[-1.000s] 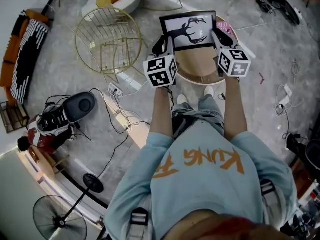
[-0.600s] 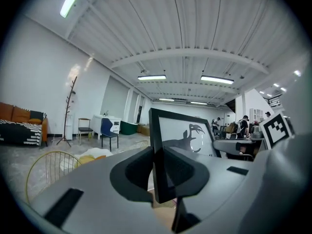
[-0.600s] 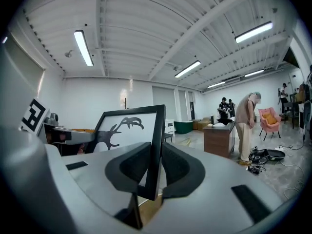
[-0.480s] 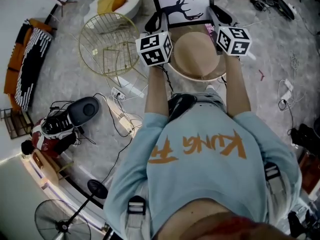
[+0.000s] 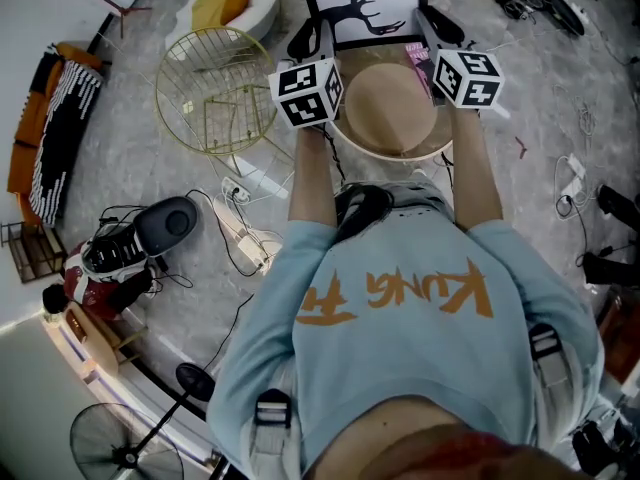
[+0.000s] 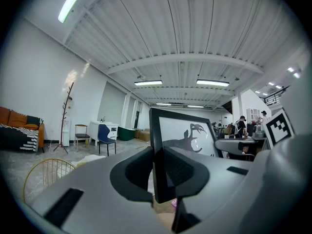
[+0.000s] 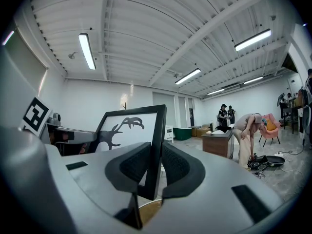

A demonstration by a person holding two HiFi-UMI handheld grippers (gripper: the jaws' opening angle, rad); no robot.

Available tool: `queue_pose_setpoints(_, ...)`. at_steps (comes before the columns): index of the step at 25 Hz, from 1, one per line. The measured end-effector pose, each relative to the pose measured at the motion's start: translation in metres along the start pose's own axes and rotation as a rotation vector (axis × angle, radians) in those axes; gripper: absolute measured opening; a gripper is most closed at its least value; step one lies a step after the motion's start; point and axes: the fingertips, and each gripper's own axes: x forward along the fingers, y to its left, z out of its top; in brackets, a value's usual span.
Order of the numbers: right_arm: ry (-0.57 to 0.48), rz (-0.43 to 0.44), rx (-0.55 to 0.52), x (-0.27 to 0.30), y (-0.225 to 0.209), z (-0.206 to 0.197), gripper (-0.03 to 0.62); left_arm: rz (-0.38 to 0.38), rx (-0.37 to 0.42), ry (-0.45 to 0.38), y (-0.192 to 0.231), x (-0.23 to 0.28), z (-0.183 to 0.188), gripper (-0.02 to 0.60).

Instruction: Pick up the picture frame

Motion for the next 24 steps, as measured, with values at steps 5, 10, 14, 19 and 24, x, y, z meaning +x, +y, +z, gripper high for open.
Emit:
queue_pose_setpoints(5,-0.006,-0.005,-0.003,-0.0006,-0.0011,-0.0003,0.071,-0.010,0.004,-0.004,-0.0011,0.0010,-0.0005,0.080)
queue_pose_setpoints(10,-0.009,-0.011,-0.006,-0.0043,-0.0012,-0.0012,0.071,-0.018,0.005,-0.006,-0.0032,-0.0010,-0.0024,0.080)
queue_pose_setpoints(14,-0.011,-0.012,-0.009,-0.0066,0.0006,-0.0011,0.071,-0.019,0.005,-0.009,-0.0032,-0.0033,-0.0025,0.080)
queue_pose_setpoints(19,-0.008,-0.013,-0.009,-0.0032,0.0015,-0.0030,0.071,-0.019,0.004,-0.007,-0.0003,-0.0018,-0.0042,0.080)
queue_pose_setpoints(24,-0.012,-0.013,-0.015,-0.0056,0.0064,-0.0035,0.071,-0.017,0.001,-0.010,0.0019,-0.0065,-0.0051,0.080)
